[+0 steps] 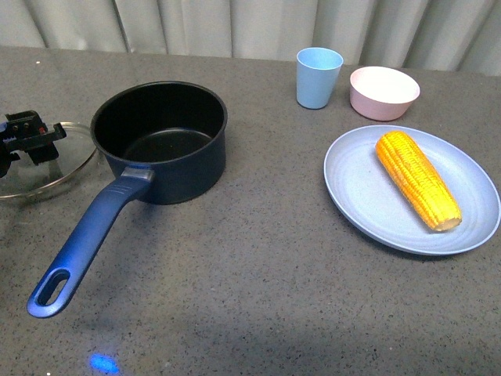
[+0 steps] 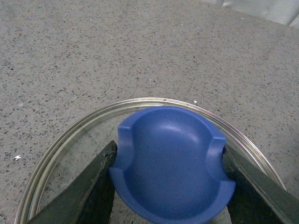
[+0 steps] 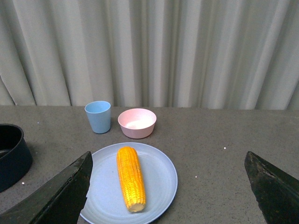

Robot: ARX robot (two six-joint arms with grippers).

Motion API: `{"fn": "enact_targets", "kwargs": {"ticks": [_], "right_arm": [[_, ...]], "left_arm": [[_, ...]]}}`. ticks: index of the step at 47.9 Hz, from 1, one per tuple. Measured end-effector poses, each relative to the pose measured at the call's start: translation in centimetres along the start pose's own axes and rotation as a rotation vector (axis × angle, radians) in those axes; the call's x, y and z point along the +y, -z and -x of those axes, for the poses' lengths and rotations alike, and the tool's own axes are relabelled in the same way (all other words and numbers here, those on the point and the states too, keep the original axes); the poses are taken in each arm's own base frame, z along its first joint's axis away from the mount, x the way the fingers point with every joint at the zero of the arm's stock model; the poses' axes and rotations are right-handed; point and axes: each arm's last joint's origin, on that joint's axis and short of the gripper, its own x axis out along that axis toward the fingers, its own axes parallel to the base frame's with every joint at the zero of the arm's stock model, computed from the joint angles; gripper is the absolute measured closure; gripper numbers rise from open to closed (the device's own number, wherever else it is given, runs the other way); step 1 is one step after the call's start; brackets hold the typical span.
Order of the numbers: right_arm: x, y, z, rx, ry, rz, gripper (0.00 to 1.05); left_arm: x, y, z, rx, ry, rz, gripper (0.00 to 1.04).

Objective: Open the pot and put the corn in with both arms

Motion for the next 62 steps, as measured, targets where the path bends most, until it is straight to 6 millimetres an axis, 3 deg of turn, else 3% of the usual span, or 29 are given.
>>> {"fn": "enact_targets", "kwargs": {"ticks": [7, 14, 17, 19, 28, 31, 38, 43, 62], "right_arm": [[0.0, 0.0, 0.0, 0.000, 0.000, 0.000, 0.09], [0.0, 0.0, 0.0, 0.000, 0.000, 0.000, 0.09], [0.0, 0.0, 0.0, 0.000, 0.000, 0.000, 0.09], [0.0, 0.0, 0.0, 0.000, 0.000, 0.000, 0.09], [0.0, 0.0, 0.0, 0.000, 0.000, 0.000, 0.09], [0.0, 0.0, 0.0, 0.000, 0.000, 0.000, 0.09], [0.0, 0.0, 0.0, 0.000, 0.000, 0.000, 0.09], [0.0, 0.0, 0.0, 0.000, 0.000, 0.000, 0.09], [0.0, 0.0, 0.0, 0.000, 0.000, 0.000, 0.09]], "left_arm": [[0.1, 0.2, -0.1, 0.003, -0.013, -0.001, 0.48], [0.3, 0.3, 0.3, 0.013, -0.007, 0.007, 0.24], [0.5, -0.3, 0.8, 0.006, -0.004, 0.018, 0.09], [0.6, -0.8, 1.0, -0.002, -0.004, 0.024, 0.05], [0.7, -3.8, 3.1, -0.053, -0.003, 0.039, 0.07], [0.8, -5.7, 5.1, -0.086, 0.002, 0.041, 0.07], [1.2, -7.7, 8.4, -0.132, -0.002, 0.040, 0.07], [1.8, -9.1, 11.9, -0.133, 0.024, 0.041, 0.07], [4.4, -11.0, 22.7, -0.141, 0.098, 0.095, 0.07]]}}
